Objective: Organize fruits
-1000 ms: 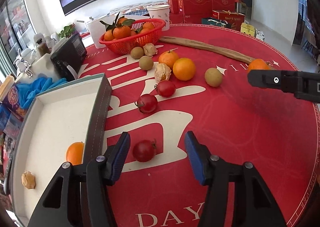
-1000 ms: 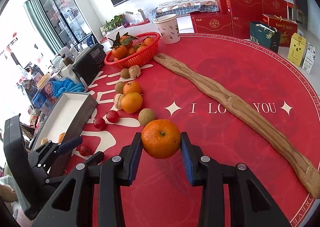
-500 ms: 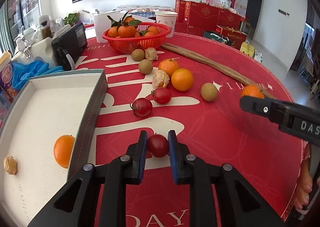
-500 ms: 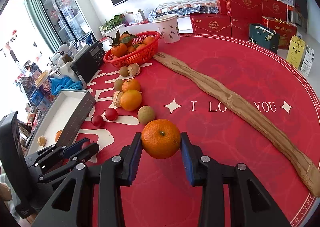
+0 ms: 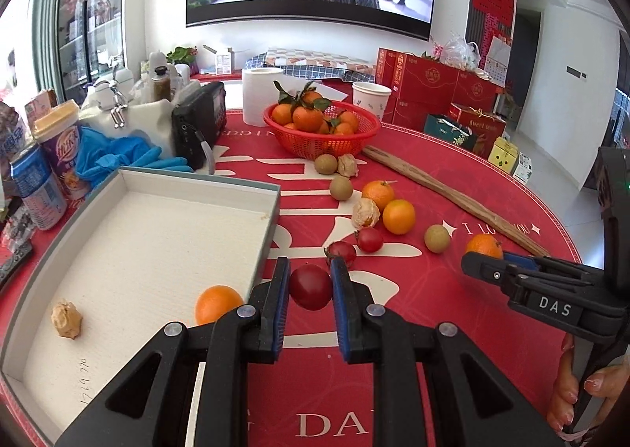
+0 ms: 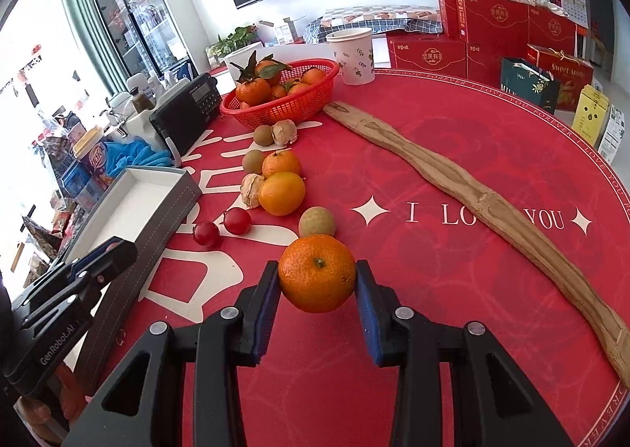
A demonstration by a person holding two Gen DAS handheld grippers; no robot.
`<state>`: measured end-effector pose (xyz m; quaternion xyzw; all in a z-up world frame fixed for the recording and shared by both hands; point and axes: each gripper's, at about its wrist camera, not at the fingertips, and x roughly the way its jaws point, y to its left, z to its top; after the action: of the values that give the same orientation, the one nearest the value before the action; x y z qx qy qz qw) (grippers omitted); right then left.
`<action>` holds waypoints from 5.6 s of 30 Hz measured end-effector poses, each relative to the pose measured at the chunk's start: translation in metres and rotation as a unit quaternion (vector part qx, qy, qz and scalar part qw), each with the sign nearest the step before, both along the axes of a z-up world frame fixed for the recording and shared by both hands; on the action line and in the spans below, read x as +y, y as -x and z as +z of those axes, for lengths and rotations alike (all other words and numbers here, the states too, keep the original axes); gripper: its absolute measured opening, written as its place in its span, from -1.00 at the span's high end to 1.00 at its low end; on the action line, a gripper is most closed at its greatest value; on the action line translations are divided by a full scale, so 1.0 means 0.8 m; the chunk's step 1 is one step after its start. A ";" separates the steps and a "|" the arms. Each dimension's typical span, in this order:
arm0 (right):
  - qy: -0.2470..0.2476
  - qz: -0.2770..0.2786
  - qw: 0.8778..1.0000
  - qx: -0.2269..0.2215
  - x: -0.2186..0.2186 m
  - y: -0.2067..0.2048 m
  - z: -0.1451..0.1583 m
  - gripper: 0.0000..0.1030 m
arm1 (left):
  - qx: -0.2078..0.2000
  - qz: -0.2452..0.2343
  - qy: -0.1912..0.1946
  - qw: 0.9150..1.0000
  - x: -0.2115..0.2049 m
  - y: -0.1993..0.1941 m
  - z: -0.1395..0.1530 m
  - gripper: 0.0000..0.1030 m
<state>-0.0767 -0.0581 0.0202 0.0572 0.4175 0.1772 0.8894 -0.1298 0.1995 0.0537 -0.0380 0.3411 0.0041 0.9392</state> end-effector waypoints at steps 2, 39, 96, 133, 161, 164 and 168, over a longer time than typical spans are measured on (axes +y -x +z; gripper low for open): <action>-0.004 -0.003 1.000 -0.003 -0.002 0.000 0.001 0.25 | -0.005 0.007 0.003 1.000 0.006 0.002 0.003 0.56; -0.004 0.106 0.994 -0.018 0.150 0.020 0.037 0.24 | -0.006 0.130 0.020 0.991 0.146 0.030 0.013 0.56; 0.051 0.114 0.992 -0.012 0.232 0.010 0.033 -0.57 | 0.038 0.195 0.013 0.980 0.200 0.037 -0.015 -0.45; 0.136 -0.027 0.990 0.042 0.002 -0.012 -0.024 -0.76 | 0.036 -0.078 -0.061 0.994 -0.025 0.007 -0.006 -0.52; 0.147 -0.036 0.987 0.054 -0.024 -0.010 -0.030 -1.00 | 0.102 -0.091 -0.048 0.989 -0.066 -0.096 -0.056 0.54; 0.147 -0.037 0.987 0.052 -0.024 -0.010 -0.030 -1.00 | 0.097 -0.087 -0.056 0.990 -0.068 -0.076 -0.056 0.54; 0.146 -0.039 0.987 0.049 -0.023 -0.010 -0.031 -1.00 | 0.097 -0.083 -0.056 0.990 -0.064 -0.050 -0.055 0.53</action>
<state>-0.0688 -0.0765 -0.0043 -0.0486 0.4790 0.0766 0.8731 -0.0896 0.1485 0.0095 0.0435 0.4319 -0.0513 0.8994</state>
